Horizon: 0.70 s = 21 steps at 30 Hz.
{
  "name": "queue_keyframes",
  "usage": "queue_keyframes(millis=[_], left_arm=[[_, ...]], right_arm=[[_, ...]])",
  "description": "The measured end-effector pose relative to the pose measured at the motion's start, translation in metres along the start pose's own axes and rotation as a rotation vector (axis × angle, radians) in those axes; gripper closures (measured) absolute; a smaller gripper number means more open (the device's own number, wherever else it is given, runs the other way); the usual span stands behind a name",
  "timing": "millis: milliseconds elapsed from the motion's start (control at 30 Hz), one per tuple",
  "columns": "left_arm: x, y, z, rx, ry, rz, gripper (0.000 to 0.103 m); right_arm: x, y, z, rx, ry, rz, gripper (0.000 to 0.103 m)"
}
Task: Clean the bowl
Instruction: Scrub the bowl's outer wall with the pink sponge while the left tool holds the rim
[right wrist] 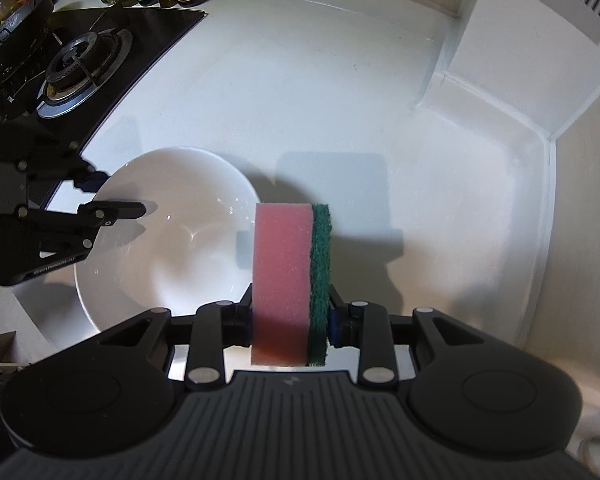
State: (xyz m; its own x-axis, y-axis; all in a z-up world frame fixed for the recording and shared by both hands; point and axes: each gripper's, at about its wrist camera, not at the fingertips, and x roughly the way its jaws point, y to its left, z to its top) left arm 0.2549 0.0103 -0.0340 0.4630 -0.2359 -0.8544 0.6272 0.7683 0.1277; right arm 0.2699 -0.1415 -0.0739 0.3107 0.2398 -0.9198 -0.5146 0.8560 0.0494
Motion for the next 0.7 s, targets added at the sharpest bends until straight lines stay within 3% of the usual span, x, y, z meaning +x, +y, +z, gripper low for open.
queue_keyframes(millis=[133,200,333,467,567,700], left_arm=[[0.001,0.008,0.005,-0.043,-0.01,0.011,0.084],[-0.006,0.009,0.002,-0.136,-0.007,0.03,0.081],[-0.024,0.007,-0.02,-0.435,-0.008,0.053,0.08],[-0.019,0.001,-0.027,-0.551,0.004,0.047,0.085],[-0.015,0.0,-0.021,-0.481,0.024,0.05,0.087],[-0.008,-0.003,-0.004,-0.262,0.056,0.064,0.088]], right_arm=[[0.002,-0.002,0.004,-0.01,0.003,-0.004,0.075],[0.002,-0.003,0.002,-0.003,-0.006,0.001,0.075],[0.0,-0.005,-0.003,0.027,-0.022,0.024,0.075],[-0.002,-0.004,-0.007,0.038,-0.03,0.033,0.075],[-0.001,-0.004,-0.007,0.035,-0.024,0.031,0.075],[-0.001,-0.002,-0.003,0.008,-0.025,0.016,0.075]])
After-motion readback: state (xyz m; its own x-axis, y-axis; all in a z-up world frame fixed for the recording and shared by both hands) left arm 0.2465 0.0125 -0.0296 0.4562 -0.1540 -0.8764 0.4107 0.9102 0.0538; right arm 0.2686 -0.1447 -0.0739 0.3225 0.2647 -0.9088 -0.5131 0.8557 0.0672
